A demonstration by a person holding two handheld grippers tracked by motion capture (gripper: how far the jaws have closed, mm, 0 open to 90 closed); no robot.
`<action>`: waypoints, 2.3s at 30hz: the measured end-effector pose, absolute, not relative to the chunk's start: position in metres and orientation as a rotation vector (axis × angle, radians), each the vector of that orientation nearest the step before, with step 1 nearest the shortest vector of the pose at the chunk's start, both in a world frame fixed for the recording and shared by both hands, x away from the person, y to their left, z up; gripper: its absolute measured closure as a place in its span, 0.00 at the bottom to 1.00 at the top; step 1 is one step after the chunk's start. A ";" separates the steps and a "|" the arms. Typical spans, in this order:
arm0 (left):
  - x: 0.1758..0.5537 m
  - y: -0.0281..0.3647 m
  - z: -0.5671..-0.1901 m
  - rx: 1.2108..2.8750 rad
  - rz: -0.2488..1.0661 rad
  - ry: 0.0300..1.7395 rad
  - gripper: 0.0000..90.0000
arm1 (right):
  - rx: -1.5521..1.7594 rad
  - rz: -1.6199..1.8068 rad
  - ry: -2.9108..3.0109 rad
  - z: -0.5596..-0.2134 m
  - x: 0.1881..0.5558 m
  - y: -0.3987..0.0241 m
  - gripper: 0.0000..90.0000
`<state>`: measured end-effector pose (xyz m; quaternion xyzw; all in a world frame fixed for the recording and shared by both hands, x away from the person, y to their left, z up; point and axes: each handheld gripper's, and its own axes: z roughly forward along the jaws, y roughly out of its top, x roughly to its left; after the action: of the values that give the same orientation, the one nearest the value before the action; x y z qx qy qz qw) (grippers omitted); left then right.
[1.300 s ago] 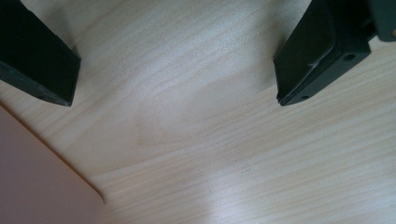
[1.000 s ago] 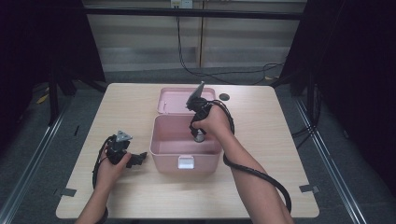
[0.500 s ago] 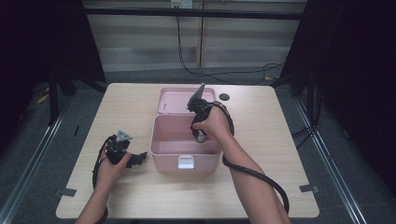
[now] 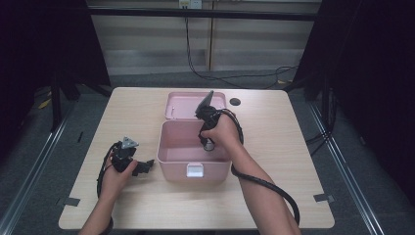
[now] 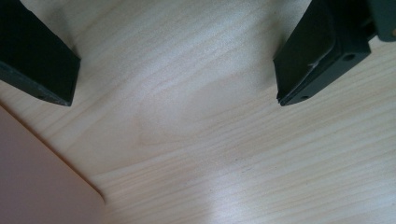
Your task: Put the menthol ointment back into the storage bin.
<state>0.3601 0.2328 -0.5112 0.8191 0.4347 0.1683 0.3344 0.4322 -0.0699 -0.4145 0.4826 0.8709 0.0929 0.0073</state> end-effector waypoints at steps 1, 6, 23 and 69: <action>0.360 0.233 -0.511 2.138 0.439 1.135 0.00 | 1.510 0.295 2.723 -0.415 0.432 -0.070 0.56; 0.360 0.233 -0.511 2.137 0.439 1.135 0.00 | 1.500 0.292 2.719 -0.419 0.431 -0.069 0.56; 0.360 0.233 -0.511 2.135 0.441 1.135 0.00 | 1.484 0.307 2.703 -0.423 0.431 -0.068 0.56; 0.360 0.233 -0.511 2.136 0.441 1.134 0.00 | 1.449 0.232 2.736 -0.428 0.432 -0.064 0.54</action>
<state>0.3601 0.2327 -0.5114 0.8187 0.4346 0.1691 0.3350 0.4325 -0.0639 -0.4284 0.4666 0.8811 0.0748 0.0183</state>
